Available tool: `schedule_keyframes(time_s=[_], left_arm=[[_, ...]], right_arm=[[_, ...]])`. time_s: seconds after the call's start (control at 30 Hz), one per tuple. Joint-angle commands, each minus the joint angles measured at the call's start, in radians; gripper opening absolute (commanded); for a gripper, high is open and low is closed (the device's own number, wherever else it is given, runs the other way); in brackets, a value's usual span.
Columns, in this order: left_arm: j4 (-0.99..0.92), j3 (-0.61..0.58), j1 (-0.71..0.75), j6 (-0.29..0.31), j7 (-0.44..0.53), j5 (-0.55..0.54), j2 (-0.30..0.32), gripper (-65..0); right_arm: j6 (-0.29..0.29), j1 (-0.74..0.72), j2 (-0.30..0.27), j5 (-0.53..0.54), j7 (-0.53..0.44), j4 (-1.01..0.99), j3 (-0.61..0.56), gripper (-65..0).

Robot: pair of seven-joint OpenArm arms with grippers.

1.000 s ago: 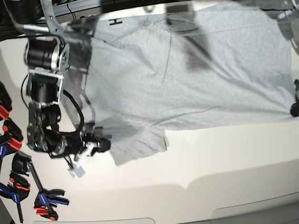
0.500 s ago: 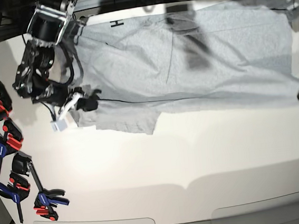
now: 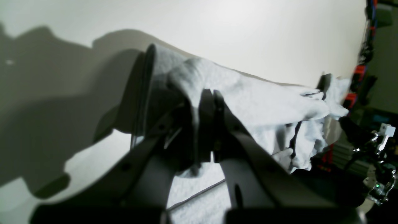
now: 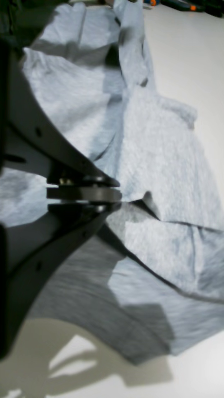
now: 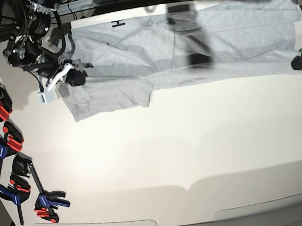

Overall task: Fold the T-shirt properly
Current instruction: 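Lower the hem onto the collar edge and open the left gripper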

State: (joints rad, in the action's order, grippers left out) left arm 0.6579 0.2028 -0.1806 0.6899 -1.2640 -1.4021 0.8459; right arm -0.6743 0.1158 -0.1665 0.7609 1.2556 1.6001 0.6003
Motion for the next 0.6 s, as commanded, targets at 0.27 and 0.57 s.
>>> schedule_keyframes(time_s=[0.27,0.57], left_arm=[[0.012,0.006,-0.013,0.008,-0.054,0.036,0.036,-65.0],[0.012,0.006,-0.013,0.008,-0.120,0.037,0.037,-65.0]], right_arm=[[-0.006,0.015,-0.011,0.023,-0.009,0.017,0.003,-65.0],[0.019,0.015,-0.011,-0.024,0.011,0.018,0.017,-65.0]])
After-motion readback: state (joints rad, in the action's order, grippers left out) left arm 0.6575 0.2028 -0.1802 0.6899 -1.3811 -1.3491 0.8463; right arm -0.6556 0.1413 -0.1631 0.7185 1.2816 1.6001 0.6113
